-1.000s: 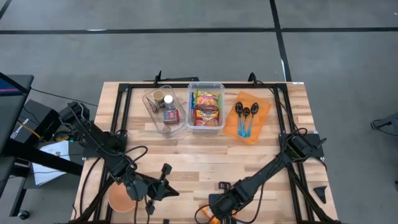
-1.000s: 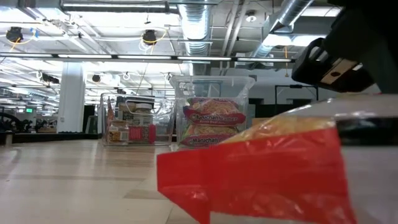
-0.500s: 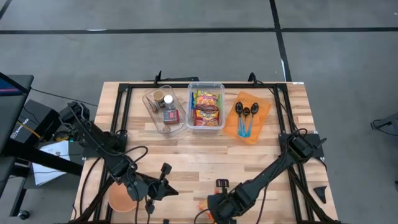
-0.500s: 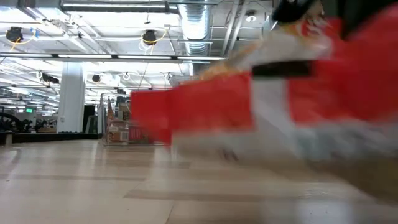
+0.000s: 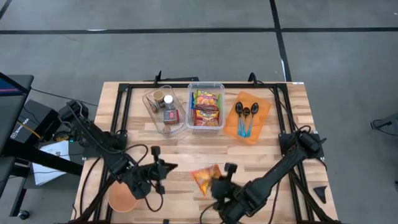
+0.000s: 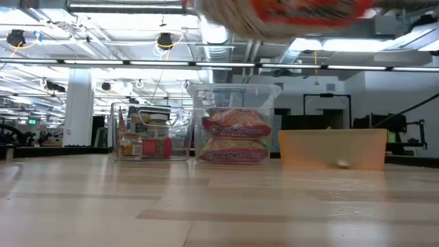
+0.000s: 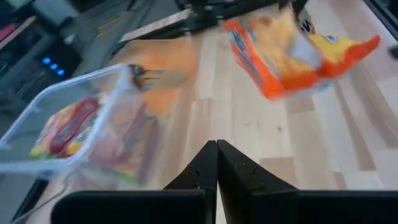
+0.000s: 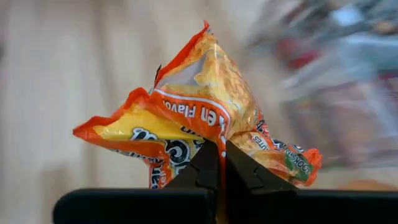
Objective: Pick & Place Food Item
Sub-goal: Put the orange noodle pack into the white bin
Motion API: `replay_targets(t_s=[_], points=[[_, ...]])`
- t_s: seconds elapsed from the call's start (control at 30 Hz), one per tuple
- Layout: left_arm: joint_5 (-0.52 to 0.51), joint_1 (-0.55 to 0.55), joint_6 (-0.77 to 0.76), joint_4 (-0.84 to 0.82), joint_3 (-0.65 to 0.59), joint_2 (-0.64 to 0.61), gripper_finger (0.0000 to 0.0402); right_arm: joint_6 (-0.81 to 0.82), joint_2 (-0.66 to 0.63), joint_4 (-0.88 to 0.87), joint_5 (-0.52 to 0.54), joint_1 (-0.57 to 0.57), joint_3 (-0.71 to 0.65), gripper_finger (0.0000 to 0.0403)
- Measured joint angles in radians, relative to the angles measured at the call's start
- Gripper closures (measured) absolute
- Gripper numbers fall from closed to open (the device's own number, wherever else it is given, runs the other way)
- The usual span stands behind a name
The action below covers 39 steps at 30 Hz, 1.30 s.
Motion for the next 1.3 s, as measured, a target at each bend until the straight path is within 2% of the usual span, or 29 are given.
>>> replay_targets(t_s=[0.07,0.13,0.27,0.4,0.5,0.63,0.73,0.9,1.03,1.3], points=[[-0.011,0.004,-0.052,-0.036,0.000,-0.021,0.0401,0.048,-0.037,-0.019,0.093,-0.005,-0.020,0.0401],[-0.011,0.004,-0.103,-0.078,0.000,-0.045,0.0401,0.071,-0.073,-0.025,0.143,-0.018,-0.048,0.0401],[-0.017,-0.001,-0.178,-0.131,0.000,-0.076,0.0401,0.042,-0.154,-0.014,0.167,-0.074,-0.113,0.0401],[-0.016,-0.008,-0.205,-0.168,0.000,-0.078,0.0401,-0.023,-0.255,0.005,0.137,-0.171,-0.189,0.0401],[-0.016,-0.012,-0.206,-0.178,0.000,-0.078,0.0401,-0.157,-0.341,0.116,0.062,-0.261,-0.247,0.0401],[-0.016,-0.012,-0.206,-0.178,0.000,-0.077,0.0401,-0.412,-0.442,0.347,-0.145,-0.414,-0.315,0.0401],[-0.016,-0.012,-0.206,-0.181,0.000,-0.077,0.0401,-0.506,-0.488,0.419,-0.260,-0.549,-0.329,0.0402],[-0.016,-0.011,-0.206,-0.181,0.000,-0.077,0.0401,-0.536,-0.512,0.416,-0.418,-0.756,-0.329,0.0403],[-0.016,-0.011,-0.206,-0.190,0.000,-0.077,0.0401,-0.540,-0.503,0.422,-0.542,-0.874,-0.331,0.0403],[-0.011,-0.011,-0.210,-0.193,-0.001,-0.077,0.0401,-0.496,-0.390,0.439,-0.648,-0.957,-0.333,0.0403]])
